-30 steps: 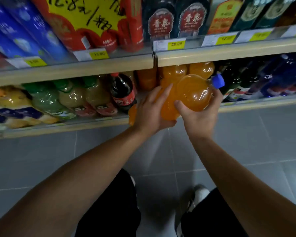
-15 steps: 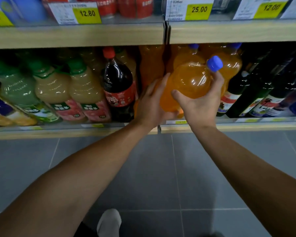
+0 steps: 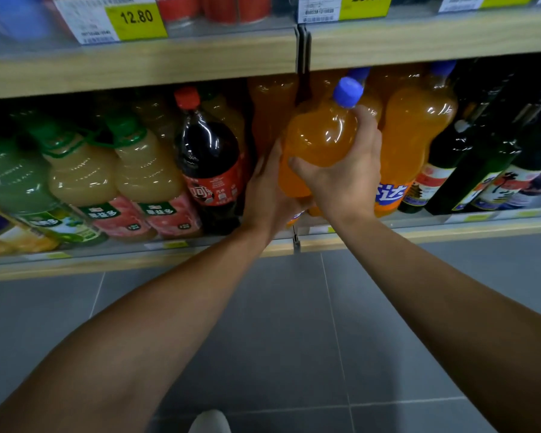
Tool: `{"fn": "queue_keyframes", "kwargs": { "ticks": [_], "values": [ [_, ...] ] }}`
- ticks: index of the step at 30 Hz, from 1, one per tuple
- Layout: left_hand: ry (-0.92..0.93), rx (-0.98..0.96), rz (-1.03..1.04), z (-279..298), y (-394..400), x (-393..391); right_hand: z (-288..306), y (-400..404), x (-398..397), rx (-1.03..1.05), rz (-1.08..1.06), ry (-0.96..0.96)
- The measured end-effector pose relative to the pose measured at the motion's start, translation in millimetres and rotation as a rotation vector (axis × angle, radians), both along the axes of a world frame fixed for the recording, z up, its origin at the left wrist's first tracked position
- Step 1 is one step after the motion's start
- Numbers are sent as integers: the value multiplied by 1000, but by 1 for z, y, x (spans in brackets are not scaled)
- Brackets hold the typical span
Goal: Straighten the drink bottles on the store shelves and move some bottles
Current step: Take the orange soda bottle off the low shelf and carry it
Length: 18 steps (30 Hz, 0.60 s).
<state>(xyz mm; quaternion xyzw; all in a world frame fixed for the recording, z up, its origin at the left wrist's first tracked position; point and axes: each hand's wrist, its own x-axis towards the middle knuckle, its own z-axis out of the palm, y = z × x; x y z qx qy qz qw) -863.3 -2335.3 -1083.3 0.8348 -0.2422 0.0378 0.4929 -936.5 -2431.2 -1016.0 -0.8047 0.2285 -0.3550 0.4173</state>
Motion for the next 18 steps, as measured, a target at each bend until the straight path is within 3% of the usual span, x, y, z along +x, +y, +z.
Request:
{"fn": "queue_keyframes", "kwargs": {
  "ticks": [4,8,18],
  "values": [
    [65,20,-16,-13,8,-1,-17,7,-1,21,2,34],
    [9,126,-48,-13,11,-1,-23,3,-2,10,8,47],
    [-163,75,-304,48,40,-2,-17,-20,-11,54,249,62]
  ]
}}
